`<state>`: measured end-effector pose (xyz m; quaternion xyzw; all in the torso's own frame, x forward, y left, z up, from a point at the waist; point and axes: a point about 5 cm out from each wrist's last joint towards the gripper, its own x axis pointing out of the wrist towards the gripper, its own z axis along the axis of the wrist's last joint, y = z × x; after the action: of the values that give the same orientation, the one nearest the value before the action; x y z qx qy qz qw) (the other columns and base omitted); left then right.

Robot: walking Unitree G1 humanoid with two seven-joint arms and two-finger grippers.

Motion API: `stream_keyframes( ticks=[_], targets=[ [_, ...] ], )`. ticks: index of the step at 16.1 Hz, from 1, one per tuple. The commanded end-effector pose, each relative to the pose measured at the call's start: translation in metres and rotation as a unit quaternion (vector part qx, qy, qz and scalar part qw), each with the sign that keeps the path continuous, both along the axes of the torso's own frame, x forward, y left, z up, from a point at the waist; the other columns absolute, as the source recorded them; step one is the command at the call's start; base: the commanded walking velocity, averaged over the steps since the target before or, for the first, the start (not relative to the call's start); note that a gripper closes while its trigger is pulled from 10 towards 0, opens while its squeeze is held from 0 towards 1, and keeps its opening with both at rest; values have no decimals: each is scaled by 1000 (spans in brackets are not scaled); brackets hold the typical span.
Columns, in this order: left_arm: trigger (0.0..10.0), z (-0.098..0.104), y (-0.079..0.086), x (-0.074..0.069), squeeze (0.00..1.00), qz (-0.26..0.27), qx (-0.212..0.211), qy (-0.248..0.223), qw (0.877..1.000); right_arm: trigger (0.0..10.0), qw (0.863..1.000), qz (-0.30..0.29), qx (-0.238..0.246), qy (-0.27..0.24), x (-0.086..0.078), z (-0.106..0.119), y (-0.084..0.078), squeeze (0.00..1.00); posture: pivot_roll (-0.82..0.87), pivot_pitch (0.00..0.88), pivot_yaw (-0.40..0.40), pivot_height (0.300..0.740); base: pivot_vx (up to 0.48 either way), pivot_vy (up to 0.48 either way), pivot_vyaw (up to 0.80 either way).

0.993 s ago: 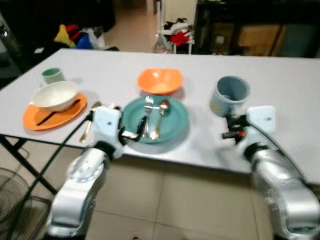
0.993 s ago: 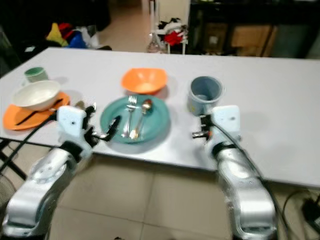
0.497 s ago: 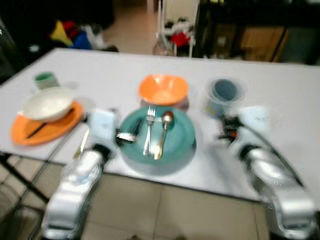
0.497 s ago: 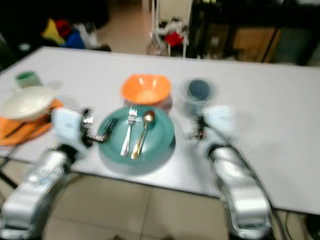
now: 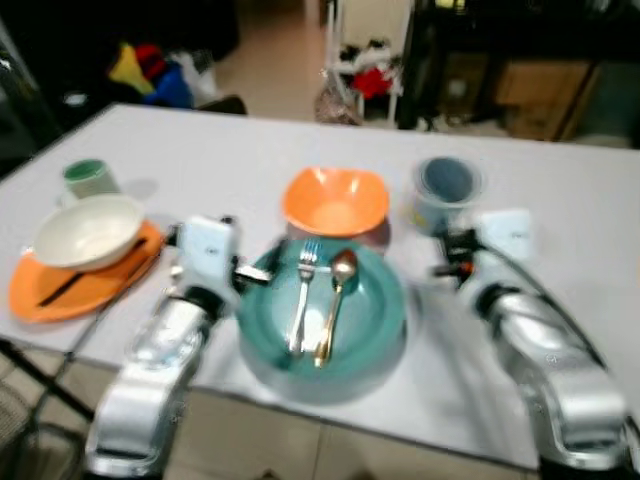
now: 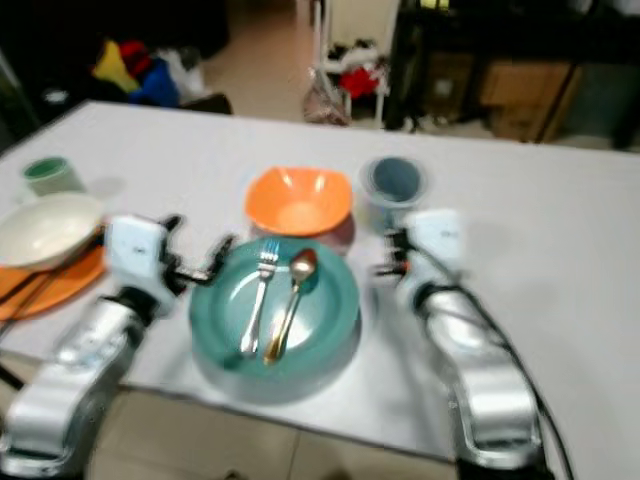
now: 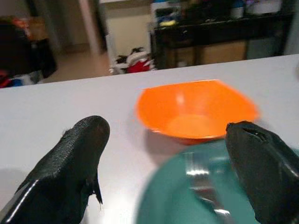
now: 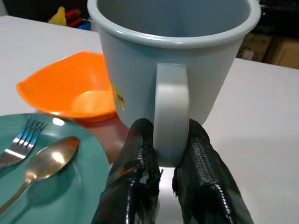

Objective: Setting the table

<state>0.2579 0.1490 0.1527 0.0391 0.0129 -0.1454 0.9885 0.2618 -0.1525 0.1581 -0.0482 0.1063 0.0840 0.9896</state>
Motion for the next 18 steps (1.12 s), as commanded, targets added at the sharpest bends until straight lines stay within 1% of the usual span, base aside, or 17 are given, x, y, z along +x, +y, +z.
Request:
stream_keyframes(
  ticks=[1, 2, 3, 4, 5, 6, 7, 8, 10, 13, 15, 18],
  targets=[
    [10000, 2, -6, 1, 145, -7, 3, -4, 1000, 10000, 1000, -15, -8, -5, 3, 3, -10, 0, 48, 0, 51, 740, 296, 0, 0],
    [10000, 2, -6, 1, 133, -6, 0, -6, 1000, 10000, 1000, -12, -8, 1, 3, 2, -10, 0, 48, 0, 51, 740, 0, 0, 0],
    [10000, 3, -8, 1, 122, -16, -2, -4, 1000, 10000, 1000, -1, -18, 16, 5, -3, -11, 0, 48, 0, 53, 740, 0, 0, 0],
    [10000, 3, -10, 1, 118, -29, 0, -3, 1000, 10000, 999, 1, -23, 21, 7, -5, -11, 0, 47, 0, 54, 740, 0, 0, 0],
    [10000, 5, -15, -3, 118, -72, 2, 1, 997, 10000, 999, -2, -30, 29, 10, -8, -14, 0, 51, 0, 53, 740, 0, 0, 0],
    [10000, 6, -21, -8, 118, -127, 6, 5, 992, 10000, 999, -5, -31, 33, 13, -10, -15, 0, 51, 0, 53, 740, 0, 0, 0],
    [10000, 7, -24, -12, 118, -155, 11, 8, 988, 10000, 999, -6, -31, 36, 15, -11, -16, 0, 56, 0, 55, 740, 0, 0, 0],
    [10000, 8, -26, -18, 122, -198, 16, 19, 980, 10000, 999, -5, -20, 45, 17, -15, -16, 0, 58, 0, 56, 740, 0, 0, 0],
    [10000, 7, -27, -20, 122, -215, 17, 29, 976, 10000, 999, -2, -17, 51, 19, -19, -14, 0, 62, 0, 58, 740, 0, 0, 0],
    [10000, 5, -30, -26, 118, -249, 23, 48, 967, 10000, 997, -3, -32, 70, 20, -27, -12, 0, 68, 0, 61, 740, 0, 0, 0],
    [10000, 2, -30, -32, 125, -274, 29, 65, 959, 10000, 996, -11, -40, 76, 21, -31, -14, 0, 68, 0, 61, 740, 0, 0, 0],
    [10000, 1, -30, -34, 122, -286, 30, 74, 955, 10000, 994, -29, -49, 91, 24, -42, -20, 0, 69, 0, 67, 740, 0, 0, 0]
  ],
)
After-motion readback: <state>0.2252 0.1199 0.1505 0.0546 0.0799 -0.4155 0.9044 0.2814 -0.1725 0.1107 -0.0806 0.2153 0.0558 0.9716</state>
